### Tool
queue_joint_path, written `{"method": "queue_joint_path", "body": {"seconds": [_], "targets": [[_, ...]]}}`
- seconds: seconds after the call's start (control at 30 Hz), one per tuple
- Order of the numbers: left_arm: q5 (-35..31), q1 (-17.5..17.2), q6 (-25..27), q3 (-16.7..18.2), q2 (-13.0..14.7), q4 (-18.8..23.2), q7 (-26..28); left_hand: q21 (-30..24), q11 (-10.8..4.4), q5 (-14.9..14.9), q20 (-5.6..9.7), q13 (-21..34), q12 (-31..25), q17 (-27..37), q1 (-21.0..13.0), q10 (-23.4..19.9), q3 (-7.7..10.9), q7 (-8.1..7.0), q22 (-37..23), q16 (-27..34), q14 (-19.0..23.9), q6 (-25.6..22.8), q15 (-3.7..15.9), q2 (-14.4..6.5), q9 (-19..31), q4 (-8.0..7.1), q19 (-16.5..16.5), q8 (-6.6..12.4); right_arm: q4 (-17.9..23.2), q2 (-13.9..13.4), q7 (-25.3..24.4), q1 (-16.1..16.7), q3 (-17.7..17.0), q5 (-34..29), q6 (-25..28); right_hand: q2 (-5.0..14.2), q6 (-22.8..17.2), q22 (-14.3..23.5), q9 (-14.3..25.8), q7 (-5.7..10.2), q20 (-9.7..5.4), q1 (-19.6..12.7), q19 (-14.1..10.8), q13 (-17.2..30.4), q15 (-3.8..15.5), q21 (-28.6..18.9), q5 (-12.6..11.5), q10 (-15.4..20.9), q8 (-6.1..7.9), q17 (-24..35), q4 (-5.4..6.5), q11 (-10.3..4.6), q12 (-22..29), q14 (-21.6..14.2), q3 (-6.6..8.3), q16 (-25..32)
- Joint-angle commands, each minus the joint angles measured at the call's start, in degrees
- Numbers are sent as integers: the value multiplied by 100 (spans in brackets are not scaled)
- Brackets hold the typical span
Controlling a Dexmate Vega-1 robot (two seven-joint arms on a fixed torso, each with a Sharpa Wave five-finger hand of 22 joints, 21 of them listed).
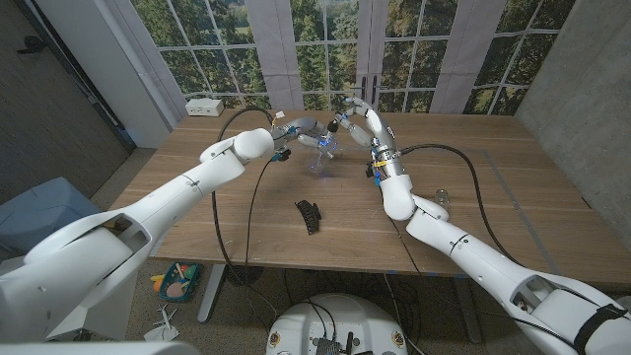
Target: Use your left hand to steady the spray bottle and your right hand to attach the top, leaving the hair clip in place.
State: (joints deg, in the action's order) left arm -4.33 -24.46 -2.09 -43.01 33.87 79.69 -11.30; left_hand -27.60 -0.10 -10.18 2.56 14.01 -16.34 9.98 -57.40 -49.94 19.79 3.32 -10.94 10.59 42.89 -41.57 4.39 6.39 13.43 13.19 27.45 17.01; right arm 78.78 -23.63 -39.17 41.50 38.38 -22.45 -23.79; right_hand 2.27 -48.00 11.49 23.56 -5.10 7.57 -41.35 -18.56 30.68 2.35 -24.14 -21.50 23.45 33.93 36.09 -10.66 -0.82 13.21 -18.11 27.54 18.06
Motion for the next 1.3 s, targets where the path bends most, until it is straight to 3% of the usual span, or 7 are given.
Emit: {"method": "queue_joint_path", "body": {"seconds": [0.03,0.3,0.6,0.93,1.3], "targets": [[-25,38,-1,-38,-16,-49,-30,-24,-1004,-14,338,34,-41,29,-1414,-1379,315,-421,5,12,55,-1442,941,-1465,27,-330,0,44,48,-72,352,-88,67,-18,-141,-37,23,-2,41,51,-39,-122,7,33,83,5,-59,-19,37,0,0,-13,-32,44,72,-37],[-38,49,-13,-69,-21,-78,-66,-28,-1018,-14,342,37,-40,29,-1416,-1384,312,-422,5,12,56,-1437,940,-1467,28,-332,-3,37,128,-84,655,-131,56,68,-31,-167,412,-10,5,149,-41,-221,69,30,54,28,-180,-246,-112,-58,18,-26,-128,145,240,-149],[-59,24,7,-69,8,-24,-62,-31,-1013,-14,340,42,-42,28,-1418,-1392,310,-422,6,9,52,-1439,940,-1467,28,-334,-12,33,311,-75,1017,-149,40,208,464,-274,952,-12,-112,219,-5,-190,222,-11,-85,86,-289,-612,-382,-93,79,-9,-238,327,408,-280],[-63,9,-28,-43,21,8,-28,-37,-1013,-13,342,49,-42,28,-1420,-1391,305,-420,6,8,49,-1451,940,-1465,29,-333,-14,33,261,-36,1055,-160,22,368,638,-314,1132,-10,-169,103,22,-89,255,-32,-142,98,-301,-636,-495,-91,128,-6,-216,348,419,-295],[-63,7,-29,-41,8,26,-35,-45,-1014,-13,350,45,-37,30,-1423,-1400,301,-422,6,11,55,-1483,941,-1468,30,-335,-14,40,107,43,830,-139,-33,510,571,-295,1322,-7,-211,-18,31,149,20,-38,-222,2,-314,-619,-613,-48,223,106,-159,240,394,-236]]}}
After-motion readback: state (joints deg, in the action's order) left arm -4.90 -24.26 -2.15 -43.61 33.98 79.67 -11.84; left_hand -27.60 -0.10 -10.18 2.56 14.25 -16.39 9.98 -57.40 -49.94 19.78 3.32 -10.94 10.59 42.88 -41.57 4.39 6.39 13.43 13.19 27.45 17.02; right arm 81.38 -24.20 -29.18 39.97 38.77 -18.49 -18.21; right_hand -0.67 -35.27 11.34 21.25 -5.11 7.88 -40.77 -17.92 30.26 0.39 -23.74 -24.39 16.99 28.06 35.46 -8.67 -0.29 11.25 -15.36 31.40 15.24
